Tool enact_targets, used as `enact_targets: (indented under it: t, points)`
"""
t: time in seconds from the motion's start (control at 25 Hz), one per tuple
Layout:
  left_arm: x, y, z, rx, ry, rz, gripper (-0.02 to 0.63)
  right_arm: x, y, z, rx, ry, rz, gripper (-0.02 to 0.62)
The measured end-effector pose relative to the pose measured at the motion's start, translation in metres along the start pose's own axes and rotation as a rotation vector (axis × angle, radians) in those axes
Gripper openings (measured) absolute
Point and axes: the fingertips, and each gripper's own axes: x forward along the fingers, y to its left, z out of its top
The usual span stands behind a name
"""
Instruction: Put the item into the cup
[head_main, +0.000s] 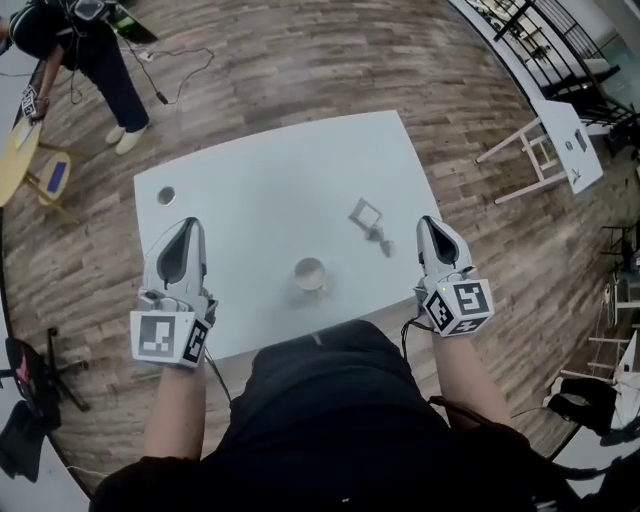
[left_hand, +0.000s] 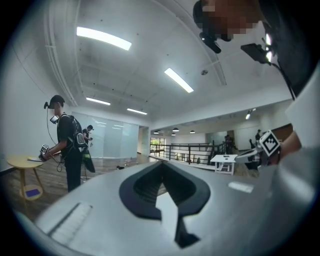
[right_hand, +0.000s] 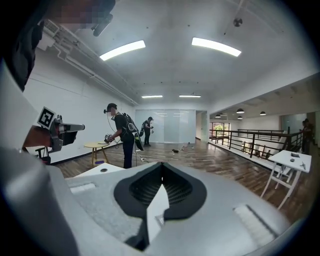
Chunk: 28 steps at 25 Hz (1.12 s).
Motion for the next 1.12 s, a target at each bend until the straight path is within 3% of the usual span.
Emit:
enact_targets:
  t: [0.24, 0.48, 1.12]
  points:
    - [0.032, -0.036, 0.002, 0.015, 0.035, -0.079, 0.0, 0.013, -0.013, -0.035, 0.068, 0.05, 0.007, 0.002]
    - [0.061, -0.072, 0.01, 0.085, 0.069, -0.162, 0.0, 0.009, -0.019, -0.069, 0.034, 0.101, -0.012, 0.002]
    - [0.111, -0.125, -0.016, 0.131, 0.165, -0.307, 0.0, -0.003, -0.017, -0.163, 0.19, 0.253, -0.029, 0.084]
